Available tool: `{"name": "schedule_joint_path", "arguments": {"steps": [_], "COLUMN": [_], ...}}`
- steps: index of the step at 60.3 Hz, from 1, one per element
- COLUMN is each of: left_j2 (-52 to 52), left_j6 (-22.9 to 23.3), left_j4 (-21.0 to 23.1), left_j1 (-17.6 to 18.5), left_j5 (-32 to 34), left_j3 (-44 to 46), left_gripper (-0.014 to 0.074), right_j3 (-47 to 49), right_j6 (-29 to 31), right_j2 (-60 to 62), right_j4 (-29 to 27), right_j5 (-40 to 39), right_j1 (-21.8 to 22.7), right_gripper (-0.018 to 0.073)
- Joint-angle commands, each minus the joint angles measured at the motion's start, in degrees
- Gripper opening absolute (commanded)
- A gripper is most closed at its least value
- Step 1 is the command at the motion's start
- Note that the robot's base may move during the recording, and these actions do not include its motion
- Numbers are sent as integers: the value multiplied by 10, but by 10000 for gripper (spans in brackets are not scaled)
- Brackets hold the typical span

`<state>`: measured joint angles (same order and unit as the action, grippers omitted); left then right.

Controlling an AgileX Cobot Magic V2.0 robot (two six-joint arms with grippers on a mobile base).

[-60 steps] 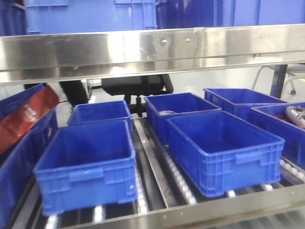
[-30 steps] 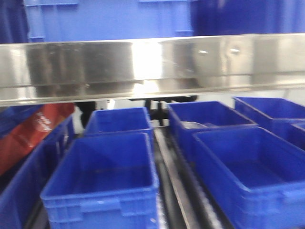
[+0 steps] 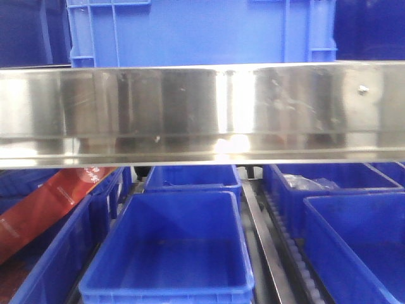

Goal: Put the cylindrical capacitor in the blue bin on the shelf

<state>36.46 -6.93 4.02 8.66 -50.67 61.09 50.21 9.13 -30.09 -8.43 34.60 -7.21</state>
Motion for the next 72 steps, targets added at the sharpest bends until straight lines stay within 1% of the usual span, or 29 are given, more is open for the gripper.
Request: {"name": "schedule_joint_path", "arguments": {"steps": [1,72], "left_j2": [-1,-1], "left_j6": [1,1], "left_j4": [1,1], "left_j1": [4,4], "left_j5": [11,11], "left_j3": [2,2], "left_gripper": [-111,-111], "right_j3": [4,4], "right_j6": [2,2], "right_j2": [1,1], "right_j4": [4,4], "right_j5": [-16,-16], "right_j1": [-2,-2], "right_gripper": [-162,-162]}}
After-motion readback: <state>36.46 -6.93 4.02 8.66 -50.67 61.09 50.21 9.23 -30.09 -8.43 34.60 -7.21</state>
